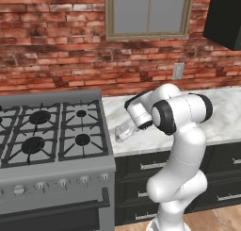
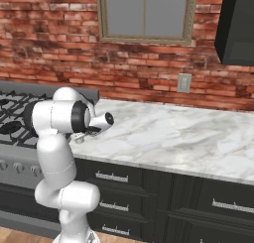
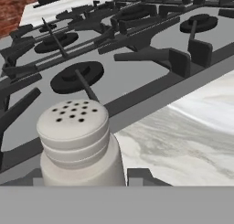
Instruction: Take 2 condiments from the cabinet and move them on the counter near the stove.Make sure the condiments are lined up with each other, next to each other.
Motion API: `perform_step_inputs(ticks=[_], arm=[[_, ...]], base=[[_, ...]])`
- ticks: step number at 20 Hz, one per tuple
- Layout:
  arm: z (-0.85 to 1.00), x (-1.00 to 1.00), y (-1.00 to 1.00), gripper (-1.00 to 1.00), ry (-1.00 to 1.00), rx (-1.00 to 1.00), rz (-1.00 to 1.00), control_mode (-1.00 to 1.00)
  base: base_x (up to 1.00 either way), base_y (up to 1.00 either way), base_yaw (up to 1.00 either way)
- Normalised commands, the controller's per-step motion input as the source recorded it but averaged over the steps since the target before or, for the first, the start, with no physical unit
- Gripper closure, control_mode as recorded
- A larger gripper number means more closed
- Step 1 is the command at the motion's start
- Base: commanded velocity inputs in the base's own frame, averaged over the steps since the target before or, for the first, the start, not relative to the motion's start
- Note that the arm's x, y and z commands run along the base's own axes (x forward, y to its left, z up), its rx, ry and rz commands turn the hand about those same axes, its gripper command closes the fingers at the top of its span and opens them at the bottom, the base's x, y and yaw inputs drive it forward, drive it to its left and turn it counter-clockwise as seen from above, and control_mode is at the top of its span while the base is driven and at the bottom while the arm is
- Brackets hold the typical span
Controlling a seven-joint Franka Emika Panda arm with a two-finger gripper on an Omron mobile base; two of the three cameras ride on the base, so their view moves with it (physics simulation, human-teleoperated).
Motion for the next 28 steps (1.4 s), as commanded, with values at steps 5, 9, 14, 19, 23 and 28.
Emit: perform_step_inputs(ticks=[5, 9, 14, 19, 23, 28], arm=[[-0.08, 0.00, 0.00, -1.00, 0.00, 0.00, 0.00, -1.00], [0.00, 0.00, 0.00, -1.00, 0.00, 0.00, 0.00, -1.00], [0.00, 0.00, 0.00, -1.00, 0.00, 0.00, 0.00, -1.00], [0.00, -0.03, -0.12, -1.00, -0.01, 0.00, 0.00, -1.00], [0.00, -0.13, -0.29, -1.00, -0.01, 0.00, 0.00, -1.00], [0.15, -0.06, -0.23, -1.00, -0.05, 0.00, 0.00, -1.00]], base=[[0.00, 0.00, 0.00], [0.00, 0.00, 0.00], [0.00, 0.00, 0.00], [0.00, 0.00, 0.00], [0.00, 0.00, 0.00], [0.00, 0.00, 0.00]])
